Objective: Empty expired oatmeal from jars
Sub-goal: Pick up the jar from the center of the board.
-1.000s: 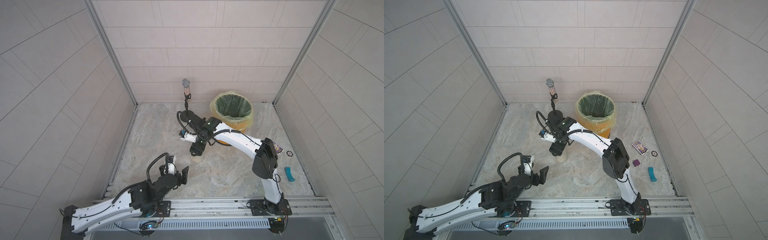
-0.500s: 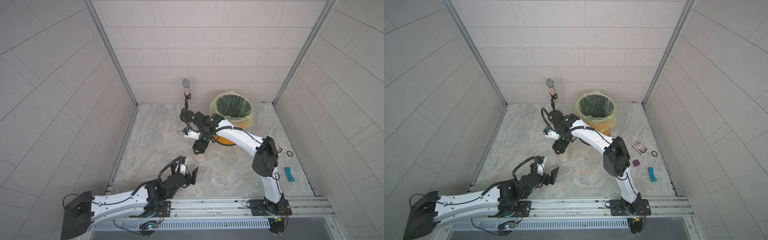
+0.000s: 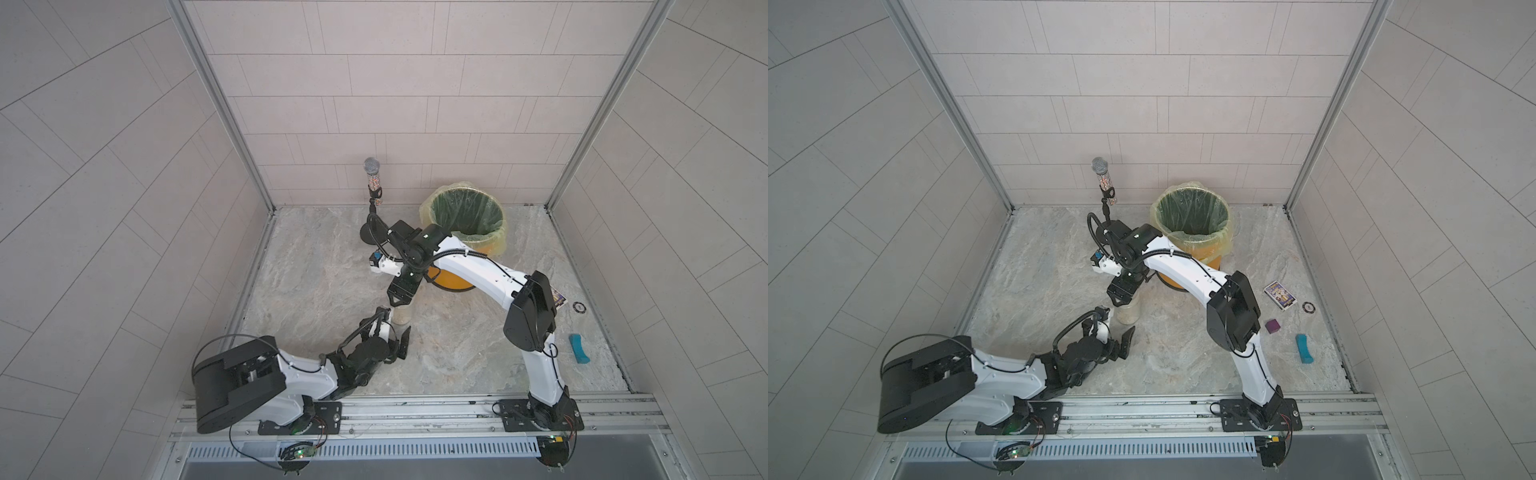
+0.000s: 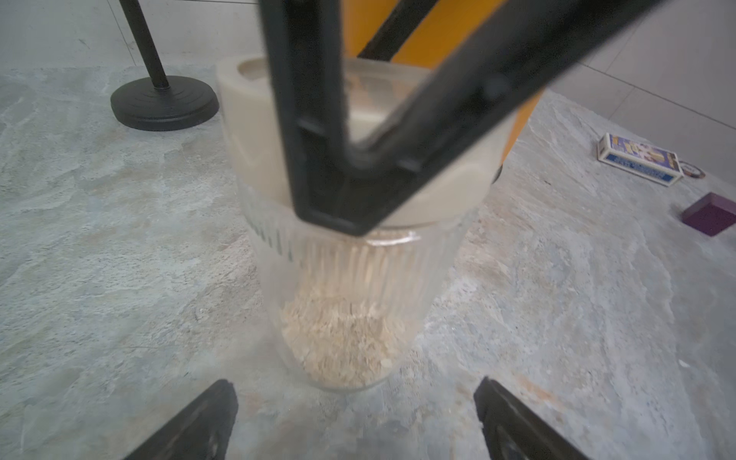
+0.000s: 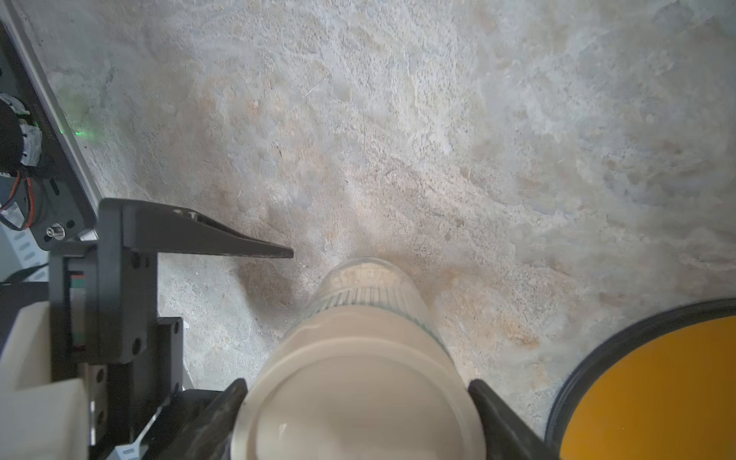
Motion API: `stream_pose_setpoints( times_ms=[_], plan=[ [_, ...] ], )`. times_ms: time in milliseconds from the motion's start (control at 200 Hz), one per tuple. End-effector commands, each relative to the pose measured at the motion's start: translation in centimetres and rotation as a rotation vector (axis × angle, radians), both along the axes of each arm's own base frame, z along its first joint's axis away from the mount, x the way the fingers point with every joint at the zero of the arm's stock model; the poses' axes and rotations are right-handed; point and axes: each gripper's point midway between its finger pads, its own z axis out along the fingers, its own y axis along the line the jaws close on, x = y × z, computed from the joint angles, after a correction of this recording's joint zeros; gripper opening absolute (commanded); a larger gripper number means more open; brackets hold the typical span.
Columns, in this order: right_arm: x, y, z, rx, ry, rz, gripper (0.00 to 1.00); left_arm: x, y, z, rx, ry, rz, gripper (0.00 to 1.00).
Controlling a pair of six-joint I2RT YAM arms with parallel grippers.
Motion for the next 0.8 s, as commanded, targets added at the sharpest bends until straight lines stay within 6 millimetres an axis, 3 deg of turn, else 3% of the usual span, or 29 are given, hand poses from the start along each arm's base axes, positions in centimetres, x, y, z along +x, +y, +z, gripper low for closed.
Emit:
stream_pose_setpoints(
  times_ms=[0, 135, 340, 600, 795],
  plan=[
    [-0.7, -0.5, -0.4, -0.014, 0.074, -0.026, 0.21, 1.3, -1.5, 2.9, -0.123, -0.088, -0.01, 1.0],
    [-0.7, -0.7, -0.4, -0.012, 0.095, -0.03, 0.21, 1.6, -1.3, 2.8, -0.159, -0.14, 0.004, 1.0],
    [-0.7, -0.8, -0.6, 0.002, 0.128, -0.043, 0.21, 2.2, -2.6, 0.0, -0.124, -0.087, -0.019, 1.0],
    [-0.9, -0.9, -0.8, 0.006, 0.156, -0.052, 0.21, 3.4, -2.8, 0.4, -0.098, -0.12, 0.008, 1.0],
    [-0.9, -1.1, -1.0, 0.012, 0.194, -0.071, 0.21, 3.8, -2.7, -0.4, -0.081, -0.108, 0.013, 0.98]
  ],
)
